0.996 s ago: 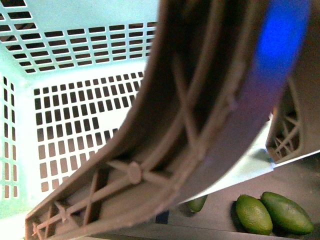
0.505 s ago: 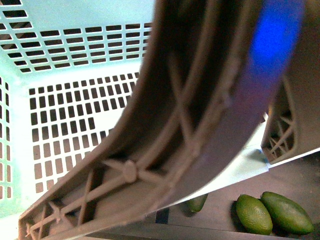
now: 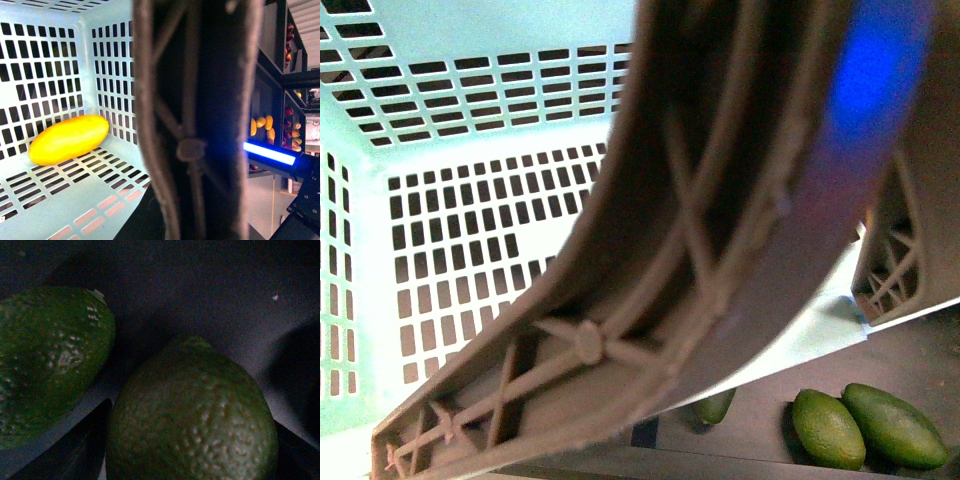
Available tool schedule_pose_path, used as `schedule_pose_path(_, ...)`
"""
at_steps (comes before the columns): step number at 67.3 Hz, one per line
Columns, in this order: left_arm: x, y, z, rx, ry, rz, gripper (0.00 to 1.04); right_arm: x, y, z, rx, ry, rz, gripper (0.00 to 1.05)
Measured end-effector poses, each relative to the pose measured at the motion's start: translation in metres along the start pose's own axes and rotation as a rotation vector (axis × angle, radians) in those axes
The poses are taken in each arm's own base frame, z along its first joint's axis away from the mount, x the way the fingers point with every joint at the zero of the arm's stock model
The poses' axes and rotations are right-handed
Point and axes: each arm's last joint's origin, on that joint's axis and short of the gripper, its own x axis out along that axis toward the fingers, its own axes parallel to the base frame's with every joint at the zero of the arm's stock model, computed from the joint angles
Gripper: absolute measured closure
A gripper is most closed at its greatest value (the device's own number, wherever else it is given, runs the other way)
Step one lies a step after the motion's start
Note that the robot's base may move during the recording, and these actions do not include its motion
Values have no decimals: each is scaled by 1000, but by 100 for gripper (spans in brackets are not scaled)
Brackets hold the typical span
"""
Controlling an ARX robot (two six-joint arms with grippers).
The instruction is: Pick mango and avocado into basket
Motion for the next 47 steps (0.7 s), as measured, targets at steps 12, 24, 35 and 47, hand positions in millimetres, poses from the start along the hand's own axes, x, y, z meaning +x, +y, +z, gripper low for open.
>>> schedule_pose_path(12, 0, 0, 0, 0, 0, 0, 100, -13, -5, -4, 1, 0, 13, 43)
schedule_pose_path(24, 0, 0, 0, 0, 0, 0, 100, -43, -14, -2, -8, -36, 46, 43)
schedule_pose_path(35, 0, 0, 0, 0, 0, 0, 100, -80, -24, 0, -35, -88, 82, 44)
schedule_pose_path(47, 0, 0, 0, 0, 0, 0, 100, -125, -25, -9, -121, -145, 136, 44)
